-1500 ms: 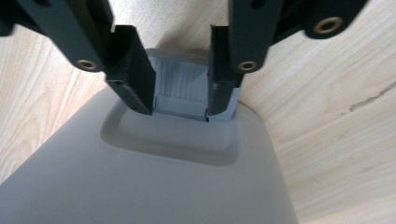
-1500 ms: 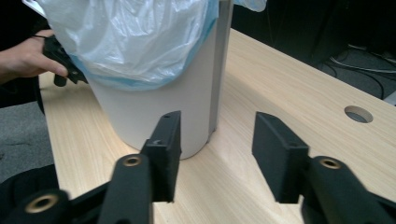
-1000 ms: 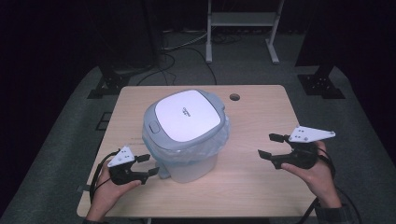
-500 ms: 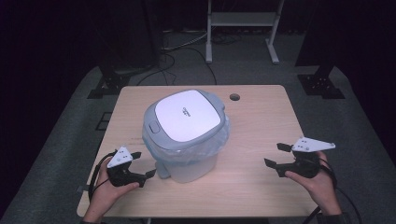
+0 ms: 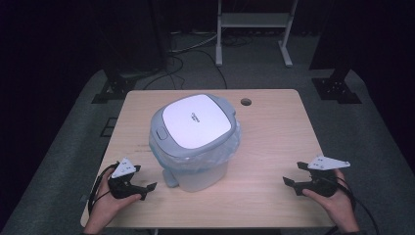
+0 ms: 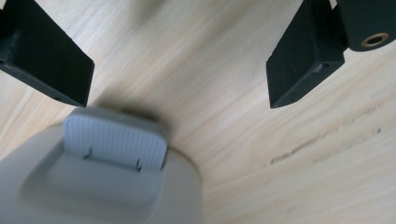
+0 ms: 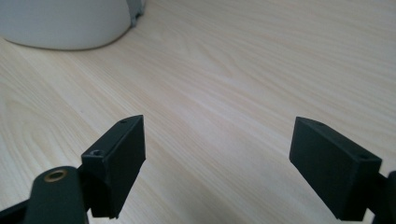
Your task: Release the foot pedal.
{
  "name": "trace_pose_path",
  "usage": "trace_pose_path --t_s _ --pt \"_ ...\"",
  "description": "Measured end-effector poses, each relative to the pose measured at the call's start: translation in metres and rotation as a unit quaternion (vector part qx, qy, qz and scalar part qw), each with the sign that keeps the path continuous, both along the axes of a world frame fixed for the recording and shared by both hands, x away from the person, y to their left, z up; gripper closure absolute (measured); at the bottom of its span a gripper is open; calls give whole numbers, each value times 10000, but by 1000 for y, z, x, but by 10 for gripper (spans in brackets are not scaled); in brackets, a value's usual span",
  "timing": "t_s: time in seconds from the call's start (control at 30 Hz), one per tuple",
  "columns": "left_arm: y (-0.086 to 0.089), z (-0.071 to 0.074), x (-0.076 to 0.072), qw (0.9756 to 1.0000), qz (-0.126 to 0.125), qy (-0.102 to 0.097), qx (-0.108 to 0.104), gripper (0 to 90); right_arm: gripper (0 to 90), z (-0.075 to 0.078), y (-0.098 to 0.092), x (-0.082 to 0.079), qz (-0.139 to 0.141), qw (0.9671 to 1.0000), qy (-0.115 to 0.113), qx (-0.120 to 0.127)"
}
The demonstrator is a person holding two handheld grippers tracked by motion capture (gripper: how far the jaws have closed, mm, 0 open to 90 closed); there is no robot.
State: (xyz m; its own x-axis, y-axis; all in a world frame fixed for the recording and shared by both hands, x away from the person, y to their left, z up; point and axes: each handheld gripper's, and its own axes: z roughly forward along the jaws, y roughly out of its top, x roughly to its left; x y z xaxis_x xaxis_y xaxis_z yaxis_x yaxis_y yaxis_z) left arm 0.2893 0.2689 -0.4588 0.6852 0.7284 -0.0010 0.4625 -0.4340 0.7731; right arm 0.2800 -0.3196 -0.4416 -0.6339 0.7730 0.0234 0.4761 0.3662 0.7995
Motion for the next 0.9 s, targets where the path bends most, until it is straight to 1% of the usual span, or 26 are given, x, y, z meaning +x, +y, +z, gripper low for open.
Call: trace_pose_path --t_s 0.17,0.27,0.37,0.47,0.53,0.6,0.63,0.67,0.77,0.9 --pt "2 -7 0 9998 26 88 183 67 170 -11 -4 0 -45 9999 130 -83" --pt "4 -11 1 9995 44 141 267 67 170 -16 -6 1 -92 9997 177 -160" --pt "4 -16 1 9991 73 203 359 67 170 -20 -8 1 -118 9996 200 -183" --pt "5 -18 2 9989 78 244 381 67 170 -24 -8 2 -130 9993 259 -223" --pt "5 -19 2 9987 64 271 435 67 170 -27 -8 3 -122 9992 283 -259" --pt "5 -21 3 9986 80 273 439 59 170 -28 -8 3 -119 9991 319 -259" --pt "6 -22 3 9985 167 286 445 35 170 -31 -8 4 -96 9989 352 -287" --pt "6 -22 3 9985 167 286 445 21 170 -31 -8 4 -96 9989 352 -287" --pt "7 -23 4 9987 185 305 362 21 170 -35 -6 4 -72 9985 385 -382" --pt "7 -23 4 9988 185 283 345 21 170 -38 -6 5 -76 9981 451 -418"
